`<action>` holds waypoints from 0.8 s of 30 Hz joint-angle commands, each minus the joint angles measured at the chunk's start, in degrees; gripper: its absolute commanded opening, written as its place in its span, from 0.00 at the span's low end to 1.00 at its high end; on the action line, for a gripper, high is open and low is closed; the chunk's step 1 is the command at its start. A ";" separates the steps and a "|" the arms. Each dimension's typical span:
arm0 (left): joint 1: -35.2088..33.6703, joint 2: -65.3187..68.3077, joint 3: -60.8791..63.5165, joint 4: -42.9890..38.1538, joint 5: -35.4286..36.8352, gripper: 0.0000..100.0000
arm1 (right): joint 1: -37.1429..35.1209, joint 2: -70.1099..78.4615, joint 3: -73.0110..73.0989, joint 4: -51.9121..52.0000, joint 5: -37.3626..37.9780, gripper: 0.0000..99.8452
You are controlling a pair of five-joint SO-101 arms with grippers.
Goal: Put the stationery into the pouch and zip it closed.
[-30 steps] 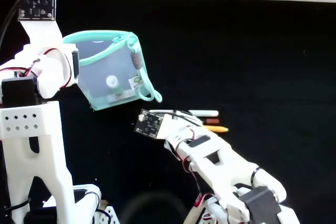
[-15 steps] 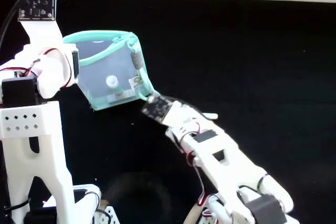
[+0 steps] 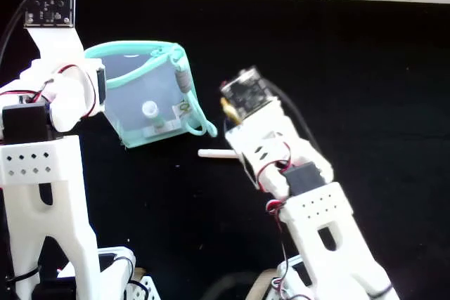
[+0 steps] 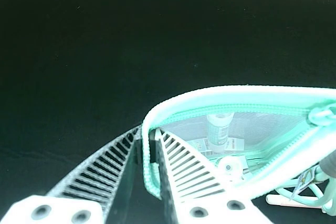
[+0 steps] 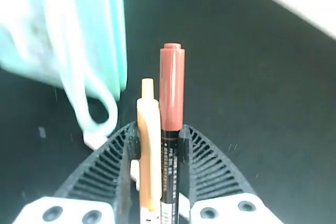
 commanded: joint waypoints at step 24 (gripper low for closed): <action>-0.92 1.89 0.84 0.18 0.09 0.01 | -10.95 23.87 -61.14 -11.47 -28.84 0.01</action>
